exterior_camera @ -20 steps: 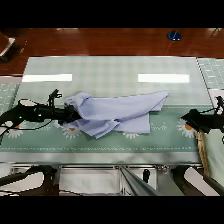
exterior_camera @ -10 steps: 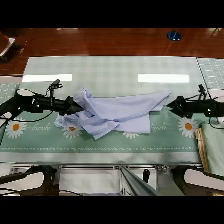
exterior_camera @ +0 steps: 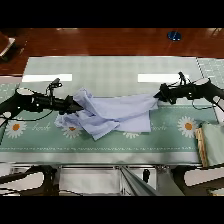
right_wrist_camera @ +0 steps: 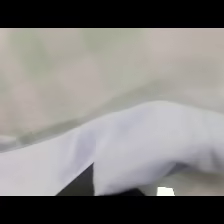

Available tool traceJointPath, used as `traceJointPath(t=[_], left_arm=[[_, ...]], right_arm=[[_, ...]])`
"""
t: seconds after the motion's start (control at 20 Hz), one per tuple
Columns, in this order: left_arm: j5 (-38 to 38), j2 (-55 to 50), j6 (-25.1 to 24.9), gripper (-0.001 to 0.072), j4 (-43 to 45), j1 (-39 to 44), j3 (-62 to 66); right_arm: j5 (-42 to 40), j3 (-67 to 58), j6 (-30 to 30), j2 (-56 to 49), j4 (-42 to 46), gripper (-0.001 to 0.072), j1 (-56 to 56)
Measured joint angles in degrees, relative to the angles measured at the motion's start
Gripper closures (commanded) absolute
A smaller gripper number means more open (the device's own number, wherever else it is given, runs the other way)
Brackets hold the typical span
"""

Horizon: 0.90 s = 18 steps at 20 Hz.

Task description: Fold the shirts.

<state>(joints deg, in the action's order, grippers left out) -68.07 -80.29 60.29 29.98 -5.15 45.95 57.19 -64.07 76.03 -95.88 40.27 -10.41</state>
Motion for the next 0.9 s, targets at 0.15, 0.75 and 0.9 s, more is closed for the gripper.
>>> traceJointPath(t=[0.15,0.75,0.9], left_arm=[[-2.38,1.49,-0.04,0.0688,-2.54,-3.02,5.09],[0.07,27.12,4.61,0.0688,-5.42,-14.29,48.13],[0.61,36.65,7.41,0.0688,4.11,-14.80,51.23]], right_arm=[[4.44,-7.87,-0.37,2.64,2.01,0.0688,0.52],[13.27,-49.40,-0.02,37.03,16.72,0.0688,1.88],[15.41,-50.99,1.29,46.18,21.55,0.0688,1.99]])
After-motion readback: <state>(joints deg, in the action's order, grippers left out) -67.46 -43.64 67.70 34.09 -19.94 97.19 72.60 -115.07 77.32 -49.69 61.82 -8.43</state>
